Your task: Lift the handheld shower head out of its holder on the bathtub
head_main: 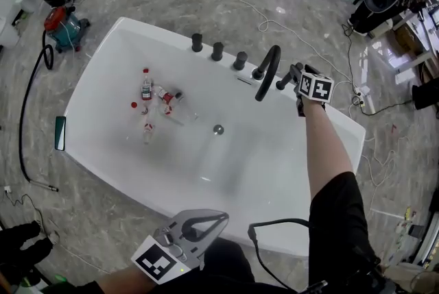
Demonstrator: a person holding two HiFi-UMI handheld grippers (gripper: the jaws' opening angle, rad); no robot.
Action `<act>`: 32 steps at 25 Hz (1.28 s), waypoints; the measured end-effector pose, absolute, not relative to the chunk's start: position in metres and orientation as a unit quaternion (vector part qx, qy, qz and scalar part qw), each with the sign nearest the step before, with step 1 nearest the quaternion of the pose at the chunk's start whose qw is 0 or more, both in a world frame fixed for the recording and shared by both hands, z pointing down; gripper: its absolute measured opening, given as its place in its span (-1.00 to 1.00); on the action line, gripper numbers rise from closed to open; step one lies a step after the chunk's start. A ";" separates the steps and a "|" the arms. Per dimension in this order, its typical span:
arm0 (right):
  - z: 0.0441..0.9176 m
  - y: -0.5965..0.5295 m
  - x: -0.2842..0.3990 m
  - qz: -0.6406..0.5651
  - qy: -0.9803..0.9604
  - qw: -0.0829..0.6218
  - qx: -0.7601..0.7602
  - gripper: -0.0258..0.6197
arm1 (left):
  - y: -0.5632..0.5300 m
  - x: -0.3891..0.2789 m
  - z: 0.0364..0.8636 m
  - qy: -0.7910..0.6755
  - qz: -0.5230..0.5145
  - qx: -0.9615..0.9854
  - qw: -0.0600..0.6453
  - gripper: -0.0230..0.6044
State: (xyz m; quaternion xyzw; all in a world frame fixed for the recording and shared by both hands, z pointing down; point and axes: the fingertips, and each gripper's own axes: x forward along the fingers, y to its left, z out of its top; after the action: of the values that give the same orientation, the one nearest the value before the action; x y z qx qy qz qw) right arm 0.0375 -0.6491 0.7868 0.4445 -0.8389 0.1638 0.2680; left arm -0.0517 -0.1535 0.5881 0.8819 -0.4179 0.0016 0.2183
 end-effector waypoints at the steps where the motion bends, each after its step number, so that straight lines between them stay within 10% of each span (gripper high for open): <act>1: 0.789 -0.652 0.036 0.163 -0.840 0.269 0.443 -0.19 | -0.154 -0.053 0.591 -0.420 0.003 0.881 0.218 -0.93; 6: 0.798 -0.657 0.032 0.157 -0.836 0.275 0.447 -0.51 | -0.151 -0.057 0.601 -0.427 0.011 0.877 0.220 -0.93; 32: 0.659 -0.504 0.093 0.131 -0.847 0.239 0.456 -0.51 | -0.107 -0.008 0.496 -0.381 -0.032 0.902 0.202 -0.93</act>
State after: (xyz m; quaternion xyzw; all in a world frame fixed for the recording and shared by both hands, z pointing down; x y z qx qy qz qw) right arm 0.0927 -0.5045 0.6594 0.4564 -0.8469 0.1307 0.2395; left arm -0.0078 -0.1072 0.4963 0.9019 -0.3805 -0.0322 0.2020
